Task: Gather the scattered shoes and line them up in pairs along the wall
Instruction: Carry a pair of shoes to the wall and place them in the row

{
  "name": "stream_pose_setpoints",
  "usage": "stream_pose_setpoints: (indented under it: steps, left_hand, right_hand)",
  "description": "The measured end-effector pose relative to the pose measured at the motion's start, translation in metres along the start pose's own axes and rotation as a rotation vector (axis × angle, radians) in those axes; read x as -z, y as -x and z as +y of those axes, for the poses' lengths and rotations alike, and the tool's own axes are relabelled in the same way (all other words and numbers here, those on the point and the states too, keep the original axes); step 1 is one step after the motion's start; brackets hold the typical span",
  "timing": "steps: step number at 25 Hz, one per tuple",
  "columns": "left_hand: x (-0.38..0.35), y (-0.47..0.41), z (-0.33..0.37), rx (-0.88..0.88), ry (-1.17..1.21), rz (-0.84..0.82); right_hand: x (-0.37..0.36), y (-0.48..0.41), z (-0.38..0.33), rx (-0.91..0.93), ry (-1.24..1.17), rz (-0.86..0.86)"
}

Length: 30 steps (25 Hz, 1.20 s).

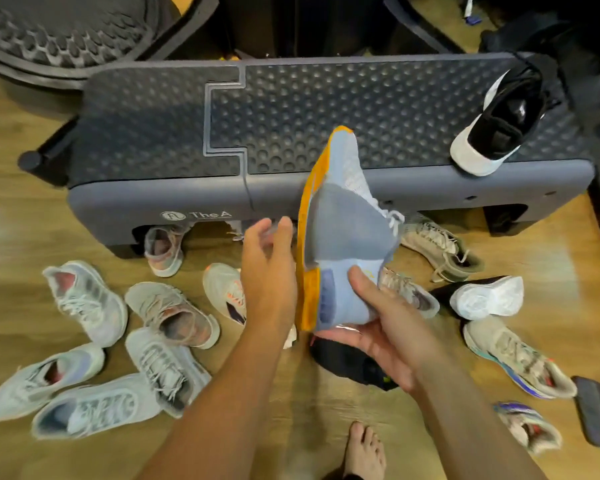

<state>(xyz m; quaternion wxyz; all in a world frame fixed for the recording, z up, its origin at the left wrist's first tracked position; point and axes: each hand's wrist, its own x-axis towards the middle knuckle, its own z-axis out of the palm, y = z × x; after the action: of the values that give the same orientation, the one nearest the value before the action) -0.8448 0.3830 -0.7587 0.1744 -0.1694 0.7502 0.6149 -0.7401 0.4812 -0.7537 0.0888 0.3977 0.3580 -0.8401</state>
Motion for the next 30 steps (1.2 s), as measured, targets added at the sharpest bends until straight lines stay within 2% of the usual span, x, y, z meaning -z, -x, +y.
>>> stream_pose_setpoints:
  steps: [3, 7, 13, 19, 25, 28, 30]
  left_hand:
    - [0.035, 0.008, -0.047, 0.166, 0.050, 0.005]
    - [0.064, 0.006, -0.099, 0.283, -0.025, 0.013]
    - [0.065, -0.045, -0.139, 0.182, -0.141, -0.044]
    - [0.035, -0.115, -0.177, 0.211, -0.136, -0.095]
    - [-0.022, -0.197, -0.207, 0.381, 0.148, -0.127]
    - [-0.055, -0.228, -0.207, 0.502, 0.447, -0.202]
    - [-0.074, -0.248, -0.209, 0.518, 0.435, -0.251]
  right_hand:
    - [0.015, 0.022, 0.043, -0.135, -0.060, -0.076]
    - [0.015, 0.029, 0.088, -0.168, 0.244, 0.035]
    - [-0.003, -0.025, 0.117, -0.074, 0.763, 0.250]
    - [0.019, -0.085, 0.136, 0.014, 1.135, 0.507]
    - [0.038, -0.101, 0.161, 0.216, 1.166, 0.637]
    - [0.051, -0.104, 0.156, 0.229, 1.185, 0.630]
    - [0.055, -0.109, 0.149, 0.207, 1.220, 0.629]
